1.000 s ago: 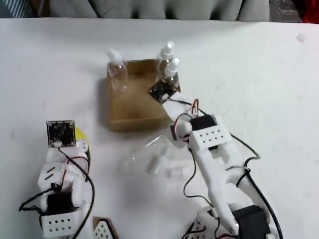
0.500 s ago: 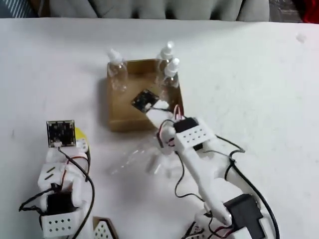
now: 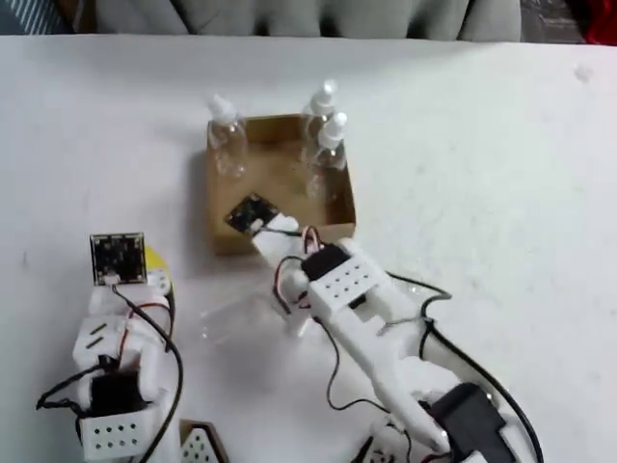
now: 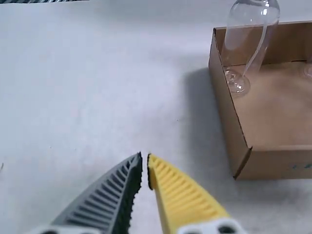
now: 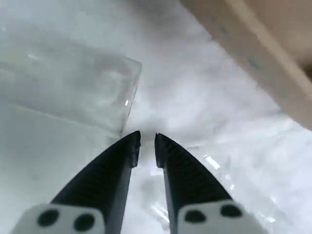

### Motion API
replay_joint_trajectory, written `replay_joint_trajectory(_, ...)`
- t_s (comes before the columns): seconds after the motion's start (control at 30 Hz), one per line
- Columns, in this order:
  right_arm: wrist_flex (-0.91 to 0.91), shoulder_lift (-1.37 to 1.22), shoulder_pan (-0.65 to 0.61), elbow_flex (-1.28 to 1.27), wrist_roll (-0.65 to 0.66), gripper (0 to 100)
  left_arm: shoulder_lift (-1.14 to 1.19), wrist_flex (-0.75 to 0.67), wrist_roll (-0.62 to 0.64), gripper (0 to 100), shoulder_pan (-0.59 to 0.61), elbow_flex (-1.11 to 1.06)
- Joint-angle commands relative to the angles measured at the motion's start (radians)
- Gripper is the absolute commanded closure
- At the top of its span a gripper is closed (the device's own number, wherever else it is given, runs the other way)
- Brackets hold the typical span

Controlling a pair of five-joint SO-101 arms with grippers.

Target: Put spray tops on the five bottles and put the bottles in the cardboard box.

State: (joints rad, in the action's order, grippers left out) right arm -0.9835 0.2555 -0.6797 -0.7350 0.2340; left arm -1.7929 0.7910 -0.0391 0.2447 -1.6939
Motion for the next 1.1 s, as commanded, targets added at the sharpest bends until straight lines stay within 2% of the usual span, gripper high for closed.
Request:
replay_joint_trajectory(0.0, -0.07, 0.142, 0.035, 0.008, -0.021, 97.8, -0.008, 0.002, -0.012, 97, -0.012, 0.0)
replay_joint_trajectory(0.1, -0.119, 0.22, 0.076, 0.011, -0.015, 98.1, -0.008, 0.002, -0.006, 97, -0.012, 0.003)
replay_joint_trajectory(0.17, -0.171, 0.271, 0.107, 0.011, 0.035, 98.1, -0.007, 0.006, -0.011, 97, -0.012, 0.012)
replay_joint_trajectory(0.3, -0.338, 0.358, 0.188, -0.008, 0.091, 98.2, 0.027, 0.12, -0.012, 97, -0.01, 0.1)
replay_joint_trajectory(0.37, -0.381, 0.403, 0.268, -0.035, 0.094, 98.2, 0.081, 0.16, -0.012, 97, -0.01, 0.176)
replay_joint_trajectory(0.53, -0.384, 0.513, 0.458, -0.14, 0.249, 98.2, 0.334, 0.242, -0.012, 97, -0.015, 0.451)
replay_joint_trajectory(0.63, -0.38, 0.549, 0.556, -0.19, 0.253, 98.2, 0.545, 0.4, -0.04, 97, -0.012, 0.674)
replay_joint_trajectory(0.7, -0.351, 0.549, 0.616, -0.204, 0.255, 98.2, 0.691, 0.519, -0.127, 97, -0.021, 0.815)
replay_joint_trajectory(0.8, -0.34, 0.549, 0.642, -0.23, 0.255, 98.2, 0.863, 0.675, -0.212, 98, -0.064, 0.984)
replay_joint_trajectory(0.9, -0.34, 0.549, 0.641, -0.235, 0.255, 98.2, 0.947, 0.804, -0.222, 97, -0.139, 1.062)
replay_joint_trajectory(1.07, -0.34, 0.549, 0.639, -0.235, 0.255, 98.2, 0.957, 0.845, -0.226, 97, -0.329, 1.037)
